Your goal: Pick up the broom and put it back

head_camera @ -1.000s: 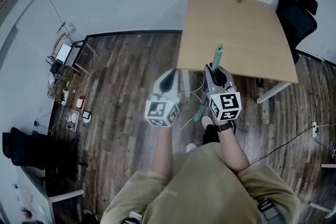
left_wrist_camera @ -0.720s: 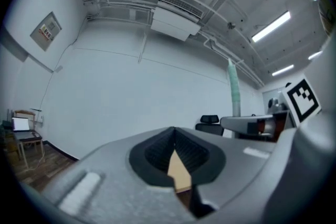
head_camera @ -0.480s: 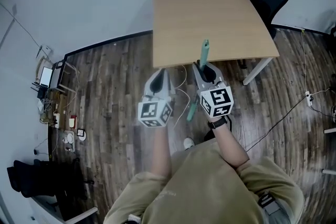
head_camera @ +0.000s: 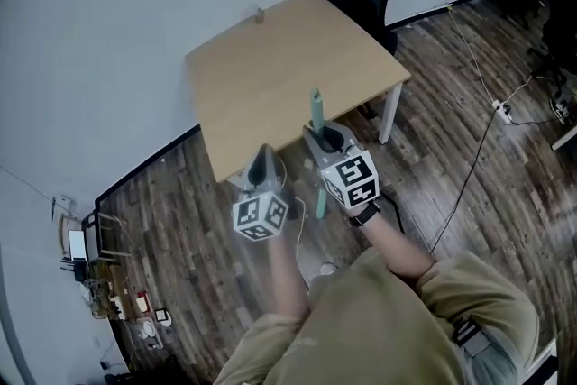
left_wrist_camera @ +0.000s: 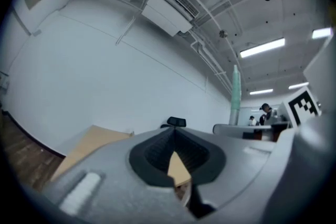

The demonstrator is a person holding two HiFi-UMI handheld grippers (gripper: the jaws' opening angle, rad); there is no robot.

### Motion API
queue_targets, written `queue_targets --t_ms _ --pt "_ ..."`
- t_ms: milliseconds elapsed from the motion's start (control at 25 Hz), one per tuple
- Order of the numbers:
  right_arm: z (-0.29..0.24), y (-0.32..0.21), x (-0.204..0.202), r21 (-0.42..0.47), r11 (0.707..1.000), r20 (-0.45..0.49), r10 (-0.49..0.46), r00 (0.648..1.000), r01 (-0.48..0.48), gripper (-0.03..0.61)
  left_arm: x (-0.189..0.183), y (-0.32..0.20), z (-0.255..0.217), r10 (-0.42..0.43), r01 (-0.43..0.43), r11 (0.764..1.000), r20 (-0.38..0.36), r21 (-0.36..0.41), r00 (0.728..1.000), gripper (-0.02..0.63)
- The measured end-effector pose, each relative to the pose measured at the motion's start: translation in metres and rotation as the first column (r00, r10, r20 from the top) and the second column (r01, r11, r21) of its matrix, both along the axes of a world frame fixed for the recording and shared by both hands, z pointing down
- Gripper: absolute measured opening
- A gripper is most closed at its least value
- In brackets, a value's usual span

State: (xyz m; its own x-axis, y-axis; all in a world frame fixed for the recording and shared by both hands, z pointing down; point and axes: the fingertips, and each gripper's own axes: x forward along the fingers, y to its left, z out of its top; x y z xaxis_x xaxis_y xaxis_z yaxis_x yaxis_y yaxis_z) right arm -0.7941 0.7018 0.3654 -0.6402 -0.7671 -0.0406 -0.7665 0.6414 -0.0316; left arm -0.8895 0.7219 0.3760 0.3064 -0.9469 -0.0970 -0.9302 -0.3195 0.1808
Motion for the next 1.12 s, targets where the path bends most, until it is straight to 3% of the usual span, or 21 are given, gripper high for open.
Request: queue_targets --t_ms 160,320,440,520,640,800,1000,1120 --pt "0.003 -0.014 0.088 0.012 0.997 -0.011 0.076 0.997 -0.075 0.055 0.091 -0.027 -0.002 0.077 -0.078 0.997 0.048 0.018 0.996 0.002" --pt "-0.006 -0.031 0.174 0.032 0.987 -0.006 0.158 0.987 -0.158 0.055 0.180 -0.059 -0.007 0.193 -0.194 0.981 0.040 0.021 0.980 0.002" --pt "0.011 -0.034 0.249 0.001 0.976 -0.014 0.218 0.976 -0.218 0.055 0.264 -0.071 0.008 0.295 -0.296 0.955 0.060 0.014 0.954 0.002" --pt "0.026 -0.034 0.310 -0.015 0.951 -0.013 0.308 0.951 -0.308 0.055 0.328 -0.081 0.022 0.380 -0.381 0.925 0.065 0.005 0.923 0.002" --pt "0.036 -0.036 0.399 -0.036 0.894 -0.020 0.447 0.894 -0.447 0.055 0.423 -0.091 0.034 0.520 -0.520 0.854 0.069 -0.022 0.851 0.002" --pt "0.042 -0.023 0.495 -0.034 0.806 -0.029 0.590 0.807 -0.591 0.055 0.524 -0.082 0.039 0.673 -0.675 0.737 0.131 -0.034 0.728 0.002" --pt "0.066 -0.012 0.603 -0.041 0.642 -0.046 0.764 0.644 -0.765 0.057 0.629 -0.093 0.056 0.803 -0.807 0.589 0.133 -0.037 0.580 0.002" --pt "0.078 -0.001 0.673 -0.066 0.536 -0.036 0.842 0.539 -0.842 0.057 0.706 -0.092 0.068 0.873 -0.875 0.481 0.113 -0.054 0.474 0.002"
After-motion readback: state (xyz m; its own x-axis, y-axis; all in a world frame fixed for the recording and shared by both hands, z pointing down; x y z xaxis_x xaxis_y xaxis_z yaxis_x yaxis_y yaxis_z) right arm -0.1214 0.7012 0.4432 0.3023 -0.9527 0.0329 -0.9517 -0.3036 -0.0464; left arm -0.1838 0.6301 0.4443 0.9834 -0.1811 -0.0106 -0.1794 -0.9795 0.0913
